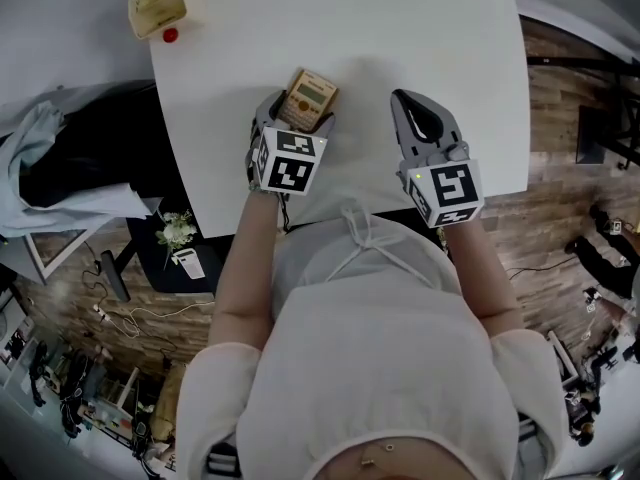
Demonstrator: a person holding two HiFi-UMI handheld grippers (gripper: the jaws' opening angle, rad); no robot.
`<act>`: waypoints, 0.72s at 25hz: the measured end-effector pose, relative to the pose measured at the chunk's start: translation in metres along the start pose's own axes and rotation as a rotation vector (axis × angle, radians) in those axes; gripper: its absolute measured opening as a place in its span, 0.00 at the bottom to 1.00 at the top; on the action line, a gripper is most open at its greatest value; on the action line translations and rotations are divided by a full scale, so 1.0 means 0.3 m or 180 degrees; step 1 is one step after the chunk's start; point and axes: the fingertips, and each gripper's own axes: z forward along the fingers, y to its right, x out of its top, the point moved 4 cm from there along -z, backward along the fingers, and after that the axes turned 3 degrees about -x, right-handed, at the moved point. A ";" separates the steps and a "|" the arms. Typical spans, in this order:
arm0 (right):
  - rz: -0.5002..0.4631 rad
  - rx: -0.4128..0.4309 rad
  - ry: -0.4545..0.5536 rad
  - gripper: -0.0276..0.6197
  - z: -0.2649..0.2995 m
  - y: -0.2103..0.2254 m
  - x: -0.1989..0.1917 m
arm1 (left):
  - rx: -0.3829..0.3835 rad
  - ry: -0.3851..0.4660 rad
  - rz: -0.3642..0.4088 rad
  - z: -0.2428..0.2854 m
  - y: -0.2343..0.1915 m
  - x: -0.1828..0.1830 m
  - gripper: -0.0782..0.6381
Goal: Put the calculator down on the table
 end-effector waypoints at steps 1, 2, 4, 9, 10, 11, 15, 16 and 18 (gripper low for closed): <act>0.0005 -0.0013 0.0002 0.05 -0.003 0.005 0.000 | 0.0011 0.0000 0.0008 0.001 0.001 0.001 0.69; 0.0010 -0.0022 0.0003 0.05 -0.007 0.008 -0.001 | 0.0017 0.0006 0.0015 0.000 0.002 0.001 0.69; 0.0004 -0.0022 0.0004 0.05 -0.015 0.007 -0.002 | 0.0034 0.0033 0.0034 -0.002 0.003 0.000 0.69; -0.0043 -0.0013 0.0024 0.05 -0.036 0.000 0.011 | 0.0049 0.0269 0.0061 -0.033 0.017 0.026 0.69; -0.0054 -0.0015 0.0029 0.05 -0.042 -0.001 0.014 | 0.0031 0.0326 0.0057 -0.048 0.025 0.035 0.69; -0.0067 -0.0017 0.0033 0.05 -0.051 -0.004 0.018 | 0.0011 0.0360 0.0062 -0.063 0.035 0.043 0.69; -0.0134 0.0006 0.0093 0.05 -0.075 -0.028 0.049 | -0.0011 0.0488 0.0090 -0.138 0.047 0.076 0.64; -0.0153 0.0014 0.0123 0.05 -0.078 -0.033 0.061 | 0.0056 0.0566 0.0084 -0.165 0.038 0.091 0.57; -0.0165 0.0030 0.0185 0.05 -0.088 -0.043 0.087 | 0.0265 0.0766 0.0057 -0.231 0.017 0.126 0.38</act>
